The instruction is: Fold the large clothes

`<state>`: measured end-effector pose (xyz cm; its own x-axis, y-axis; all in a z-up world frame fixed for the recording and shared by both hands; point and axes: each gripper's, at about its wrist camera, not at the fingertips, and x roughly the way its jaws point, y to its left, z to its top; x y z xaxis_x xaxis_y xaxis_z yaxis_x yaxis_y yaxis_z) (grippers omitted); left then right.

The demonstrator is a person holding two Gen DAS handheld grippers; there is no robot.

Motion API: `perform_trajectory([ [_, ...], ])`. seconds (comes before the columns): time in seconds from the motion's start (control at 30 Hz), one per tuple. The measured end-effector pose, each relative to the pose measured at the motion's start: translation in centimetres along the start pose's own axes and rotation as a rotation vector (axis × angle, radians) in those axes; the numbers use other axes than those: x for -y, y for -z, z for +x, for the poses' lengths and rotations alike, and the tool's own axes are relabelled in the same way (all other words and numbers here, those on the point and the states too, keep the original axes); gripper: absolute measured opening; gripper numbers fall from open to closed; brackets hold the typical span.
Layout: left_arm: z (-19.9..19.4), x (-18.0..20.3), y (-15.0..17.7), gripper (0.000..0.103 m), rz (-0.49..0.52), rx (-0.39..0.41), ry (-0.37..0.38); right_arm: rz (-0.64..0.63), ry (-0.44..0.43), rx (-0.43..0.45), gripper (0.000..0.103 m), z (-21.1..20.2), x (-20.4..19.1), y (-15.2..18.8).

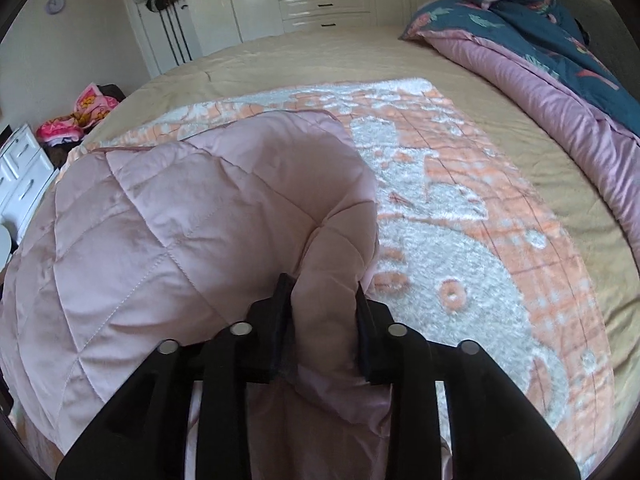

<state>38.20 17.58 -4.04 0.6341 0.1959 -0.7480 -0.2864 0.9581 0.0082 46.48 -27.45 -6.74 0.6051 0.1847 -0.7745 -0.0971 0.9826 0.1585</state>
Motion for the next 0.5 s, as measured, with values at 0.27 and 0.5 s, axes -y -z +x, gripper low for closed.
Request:
perform_trajectory([
  [0.27, -4.3, -0.9, 0.2, 0.079, -0.035, 0.03, 0.028, 0.047, -0.066, 0.097, 0.097, -6.4, 0.3, 1.4],
  [0.5, -8.6, -1.3, 1.5, 0.094, -0.094, 0.03, 0.138, 0.033, -0.132, 0.118, 0.099, -11.3, -0.4, 3.4],
])
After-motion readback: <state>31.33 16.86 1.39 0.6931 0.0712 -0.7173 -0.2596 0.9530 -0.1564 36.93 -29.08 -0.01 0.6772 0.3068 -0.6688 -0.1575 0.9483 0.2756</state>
